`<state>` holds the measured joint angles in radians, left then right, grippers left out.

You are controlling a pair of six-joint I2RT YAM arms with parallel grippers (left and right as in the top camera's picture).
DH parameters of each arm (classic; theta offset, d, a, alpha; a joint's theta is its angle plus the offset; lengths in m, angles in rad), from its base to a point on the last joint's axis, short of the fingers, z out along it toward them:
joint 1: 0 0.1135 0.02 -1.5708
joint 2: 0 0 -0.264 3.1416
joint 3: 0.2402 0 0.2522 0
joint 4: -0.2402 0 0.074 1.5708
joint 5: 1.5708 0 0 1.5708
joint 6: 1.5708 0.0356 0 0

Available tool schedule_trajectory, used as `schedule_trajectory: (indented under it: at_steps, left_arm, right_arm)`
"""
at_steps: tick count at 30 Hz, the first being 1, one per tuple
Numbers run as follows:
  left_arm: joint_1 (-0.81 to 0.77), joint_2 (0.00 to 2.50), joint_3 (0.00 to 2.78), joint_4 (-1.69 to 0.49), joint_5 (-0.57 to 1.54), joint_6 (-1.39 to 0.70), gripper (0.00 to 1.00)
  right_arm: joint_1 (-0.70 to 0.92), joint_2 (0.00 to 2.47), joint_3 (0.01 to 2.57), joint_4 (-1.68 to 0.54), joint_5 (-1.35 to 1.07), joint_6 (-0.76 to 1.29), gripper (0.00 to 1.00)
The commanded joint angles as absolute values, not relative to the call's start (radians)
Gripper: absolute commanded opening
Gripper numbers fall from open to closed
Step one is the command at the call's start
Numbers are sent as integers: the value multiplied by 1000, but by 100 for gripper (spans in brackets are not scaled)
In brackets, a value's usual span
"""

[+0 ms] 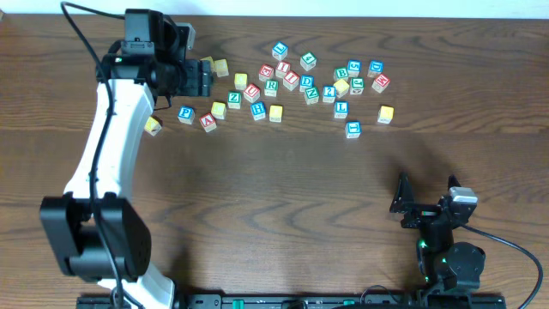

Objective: Spell out CORL
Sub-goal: 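Move the left gripper over the yellow-bordered C block and lower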

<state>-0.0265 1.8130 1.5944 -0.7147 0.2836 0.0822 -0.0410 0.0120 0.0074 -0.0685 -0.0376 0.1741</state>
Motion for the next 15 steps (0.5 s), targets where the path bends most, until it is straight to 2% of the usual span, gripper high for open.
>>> schedule_trajectory:
  at_steps: [1, 9, 15]
  left_arm:
    - [-35, 1904, 1607, -703, 268, 89, 64]
    - [-123, 2024, 1607, -673, 102, 89, 63]
    - [-137, 2070, 1606, -649, 92, 89, 63]
  right_arm:
    - [-46, 7, 6, -71, -44, 167, 99]
    - [-46, 7, 6, -71, -44, 167, 99]
    - [-46, 7, 6, -71, -44, 167, 99]
